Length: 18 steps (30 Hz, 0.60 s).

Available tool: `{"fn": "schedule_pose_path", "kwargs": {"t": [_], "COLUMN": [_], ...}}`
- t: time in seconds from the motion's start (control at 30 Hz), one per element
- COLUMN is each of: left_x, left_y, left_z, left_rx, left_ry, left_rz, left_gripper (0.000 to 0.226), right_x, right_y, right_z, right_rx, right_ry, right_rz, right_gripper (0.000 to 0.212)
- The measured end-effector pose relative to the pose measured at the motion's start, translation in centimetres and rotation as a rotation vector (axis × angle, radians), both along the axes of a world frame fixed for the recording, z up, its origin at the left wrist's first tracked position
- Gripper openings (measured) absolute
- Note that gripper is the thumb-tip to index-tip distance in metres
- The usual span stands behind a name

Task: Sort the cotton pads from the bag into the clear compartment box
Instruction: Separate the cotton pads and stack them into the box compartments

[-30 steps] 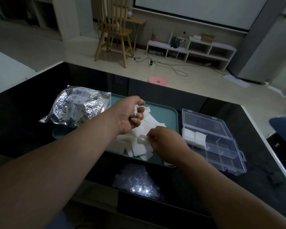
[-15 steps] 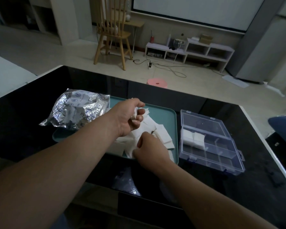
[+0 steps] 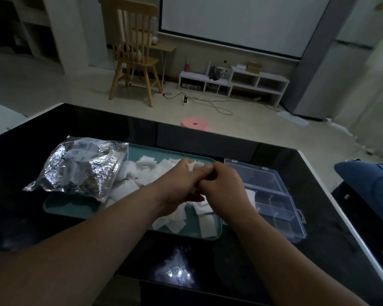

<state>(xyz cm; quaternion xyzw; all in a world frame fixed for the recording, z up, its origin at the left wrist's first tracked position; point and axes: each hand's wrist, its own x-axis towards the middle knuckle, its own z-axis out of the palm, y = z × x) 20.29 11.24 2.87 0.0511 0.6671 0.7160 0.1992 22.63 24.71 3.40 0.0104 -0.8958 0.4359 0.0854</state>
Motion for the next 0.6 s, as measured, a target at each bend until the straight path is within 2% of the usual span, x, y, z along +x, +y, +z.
{"fn": "schedule_pose_path", "kwargs": {"t": [0.07,0.13,0.2,0.3,0.4,0.53,0.6], "left_x": [0.5,0.6,0.6,0.7,1.1,1.3,1.3], "left_y": [0.6,0.9,0.9,1.0,1.8,2.5,2.6], "left_z": [0.4,0.7,0.7,0.4,0.0,-0.4,-0.7], "left_rx": [0.042,0.082,0.130,0.188,0.274,0.309,0.327], "left_ry": [-0.026,-0.066,-0.134,-0.234,-0.269,-0.327,-0.339], "left_rz": [0.017,0.060,0.051,-0.082,-0.198,-0.193,-0.173], "left_gripper": [0.037,0.033,0.032,0.037,0.043,0.057,0.056], "right_x": [0.3,0.7,1.1,1.9,2.5,3.0,2.9], "right_y": [0.8,2.0,3.2,4.2,4.8,5.1,5.5], "right_z": [0.2,0.4,0.3,0.4,0.6,0.3,0.0], "right_rx": [-0.092,-0.150,-0.065,0.089,0.054,0.035,0.057], "right_ry": [-0.023,-0.046,-0.020,0.059,0.001,-0.013,0.017], "right_rz": [0.066,0.111,0.131,0.226,0.300,0.296,0.269], "right_gripper": [0.003,0.013,0.029,0.038,0.043,0.038,0.037]}}
